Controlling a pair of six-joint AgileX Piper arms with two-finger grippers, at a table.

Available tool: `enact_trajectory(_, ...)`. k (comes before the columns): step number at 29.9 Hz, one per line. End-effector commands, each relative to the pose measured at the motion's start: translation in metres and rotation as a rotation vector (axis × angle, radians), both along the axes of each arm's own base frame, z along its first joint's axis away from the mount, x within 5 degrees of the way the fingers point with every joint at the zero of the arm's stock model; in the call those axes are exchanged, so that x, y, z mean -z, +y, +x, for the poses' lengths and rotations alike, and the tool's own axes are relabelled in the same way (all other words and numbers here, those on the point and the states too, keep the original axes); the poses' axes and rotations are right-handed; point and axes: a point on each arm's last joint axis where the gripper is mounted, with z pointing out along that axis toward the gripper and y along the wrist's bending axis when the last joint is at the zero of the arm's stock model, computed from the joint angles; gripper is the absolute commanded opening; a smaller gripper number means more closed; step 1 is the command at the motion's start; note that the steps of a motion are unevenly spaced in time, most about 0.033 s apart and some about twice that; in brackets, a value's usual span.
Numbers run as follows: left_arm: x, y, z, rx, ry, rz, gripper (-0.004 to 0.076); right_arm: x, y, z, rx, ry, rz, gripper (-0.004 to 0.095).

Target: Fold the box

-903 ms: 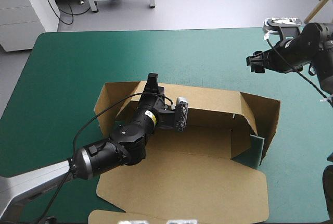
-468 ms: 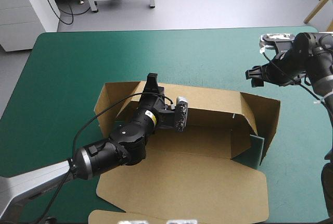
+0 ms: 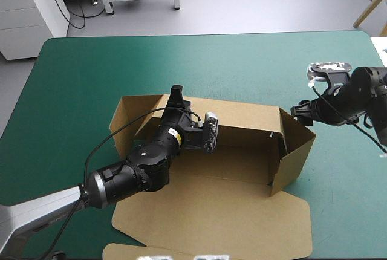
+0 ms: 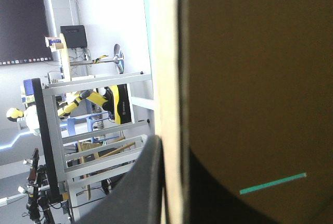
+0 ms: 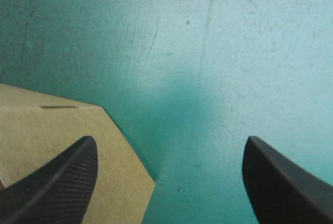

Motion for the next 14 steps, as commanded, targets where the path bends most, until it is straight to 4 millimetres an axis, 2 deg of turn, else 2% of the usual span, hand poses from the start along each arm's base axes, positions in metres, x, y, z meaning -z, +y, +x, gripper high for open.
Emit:
enact_trajectory(1, 0.005, -0.003, -0.007, -0.009, 0.093, -0.076, -0.0008, -0.013, -0.002, -0.021, -0.011, -0.09, -0.001, 0.0713)
enact_trajectory(14, 0.005, -0.004, -0.008, 0.012, 0.087, -0.07, -0.0008, 0.006, 0.02, -0.056, -0.173, -0.25, 0.19, 0.0711)
